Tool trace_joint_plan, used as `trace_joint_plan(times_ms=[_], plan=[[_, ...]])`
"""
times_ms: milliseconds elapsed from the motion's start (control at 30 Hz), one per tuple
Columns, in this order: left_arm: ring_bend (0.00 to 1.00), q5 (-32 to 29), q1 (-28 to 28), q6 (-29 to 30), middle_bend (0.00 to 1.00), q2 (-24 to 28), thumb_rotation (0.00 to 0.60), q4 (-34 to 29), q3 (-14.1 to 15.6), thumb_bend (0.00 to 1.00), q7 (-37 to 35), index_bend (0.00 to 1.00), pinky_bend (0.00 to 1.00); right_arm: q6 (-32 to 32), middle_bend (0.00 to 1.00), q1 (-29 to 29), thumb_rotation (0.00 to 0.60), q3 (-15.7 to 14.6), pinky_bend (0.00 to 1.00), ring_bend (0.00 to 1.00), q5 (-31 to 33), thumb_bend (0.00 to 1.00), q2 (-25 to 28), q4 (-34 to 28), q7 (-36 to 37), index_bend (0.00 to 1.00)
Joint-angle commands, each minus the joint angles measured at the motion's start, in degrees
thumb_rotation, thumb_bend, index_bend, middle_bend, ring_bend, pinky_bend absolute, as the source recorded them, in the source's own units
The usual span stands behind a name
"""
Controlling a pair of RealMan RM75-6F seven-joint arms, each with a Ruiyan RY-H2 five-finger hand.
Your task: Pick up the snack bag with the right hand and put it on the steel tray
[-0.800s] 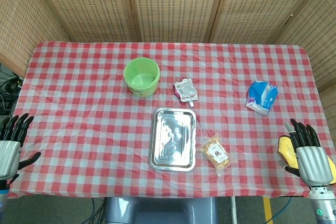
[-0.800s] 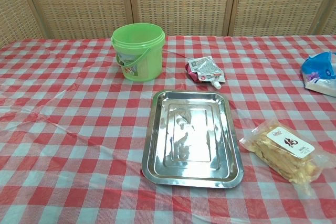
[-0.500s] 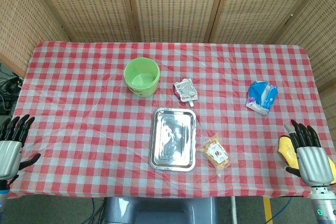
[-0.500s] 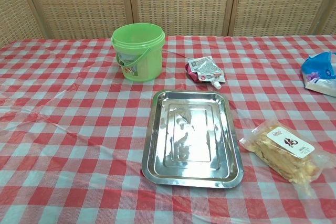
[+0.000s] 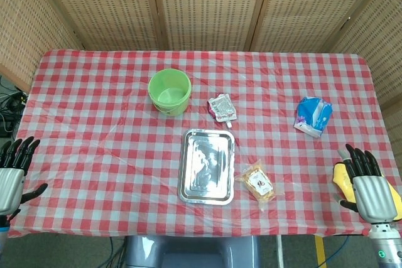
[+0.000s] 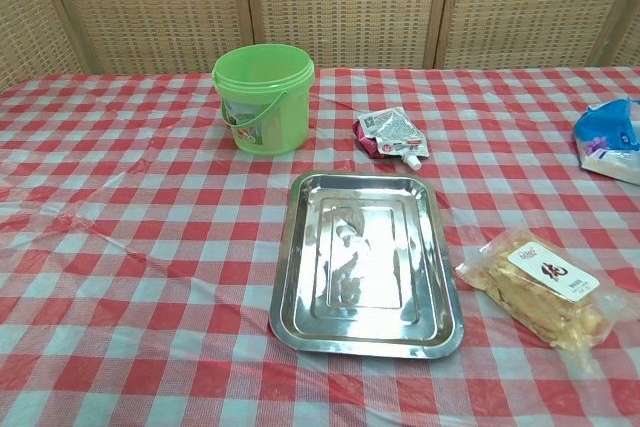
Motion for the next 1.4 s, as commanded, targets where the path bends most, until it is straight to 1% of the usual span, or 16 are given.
trace_joint_plan(times_ms=[33,267,367,433,533,600,667,833,933,1067,1233,1400], plan=[[0.00,0.1,0.0,0.0,0.00,0.0,0.600,-0.1,0.0,0.09,0.3,0.00,0.00,-0.1,0.00,0.0,0.600,0.0,0.00,0.00,0.0,0.06,0.0,0.1,0.2,0.00],[0.00,0.4,0.1,0.2,0.00,0.0,0.600,-0.3,0.2,0.09,0.6,0.00,0.00,0.2,0.00,0.2,0.600,-0.1,0.00,0.00,-1.0,0.06,0.2,0.1,1.2,0.00],[0.00,0.4,0.2,0.4,0.00,-0.1,0.600,-0.1,0.1,0.09,0.3,0.00,0.00,-0.5,0.00,1.4,0.600,-0.1,0.00,0.00,-2.6,0.06,0.2,0.4,2.7,0.01],[0.00,0.2,0.1,0.2,0.00,-0.1,0.600,-0.1,0.1,0.09,0.3,0.00,0.00,-1.6,0.00,2.5,0.600,-0.3,0.00,0.00,-3.8,0.05,0.5,0.3,4.4,0.03],[0.00,0.2,0.1,0.2,0.00,-0.2,0.600,-0.1,0.0,0.09,0.4,0.00,0.00,-4.5,0.00,4.8,0.600,-0.6,0.00,0.00,-5.7,0.05,1.4,-0.5,4.8,0.09],[0.00,0.2,0.1,0.2,0.00,-0.2,0.600,-0.1,0.0,0.09,0.5,0.00,0.00,-6.1,0.00,6.2,0.600,-0.5,0.00,0.00,-6.6,0.05,1.8,-1.5,3.9,0.14],[0.00,0.2,0.0,0.2,0.00,-0.3,0.600,-0.1,0.0,0.09,0.6,0.00,0.00,-7.4,0.00,7.3,0.600,-0.4,0.00,0.00,-7.2,0.05,2.0,-2.8,3.0,0.15],[0.00,0.3,-0.2,-0.2,0.00,-0.4,0.600,0.1,0.0,0.09,0.6,0.00,0.00,-11.7,0.00,10.0,0.600,-0.7,0.00,0.00,-7.9,0.05,1.6,-6.6,0.7,0.15],[0.00,0.1,-0.2,-0.2,0.00,-0.3,0.600,0.2,-0.1,0.09,0.2,0.00,0.00,-14.2,0.00,11.4,0.600,-0.8,0.00,0.00,-8.1,0.05,0.9,-8.1,-0.8,0.13],[0.00,-0.7,-0.4,-0.9,0.00,0.0,0.600,0.6,-0.3,0.09,-1.2,0.00,0.00,-19.4,0.00,14.1,0.600,-0.7,0.00,0.00,-6.7,0.05,-0.9,-11.0,-5.7,0.12],[0.00,-1.1,-0.5,-1.3,0.00,0.2,0.600,0.7,-0.4,0.09,-1.7,0.00,0.00,-23.6,0.00,16.4,0.600,-0.7,0.00,0.00,-5.1,0.05,-3.1,-12.4,-9.0,0.12],[0.00,-0.9,-0.5,-1.2,0.00,0.2,0.600,0.6,-0.4,0.09,-1.5,0.00,0.00,-26.1,0.00,18.2,0.600,-0.4,0.00,0.00,-3.7,0.05,-5.5,-11.9,-11.3,0.11]])
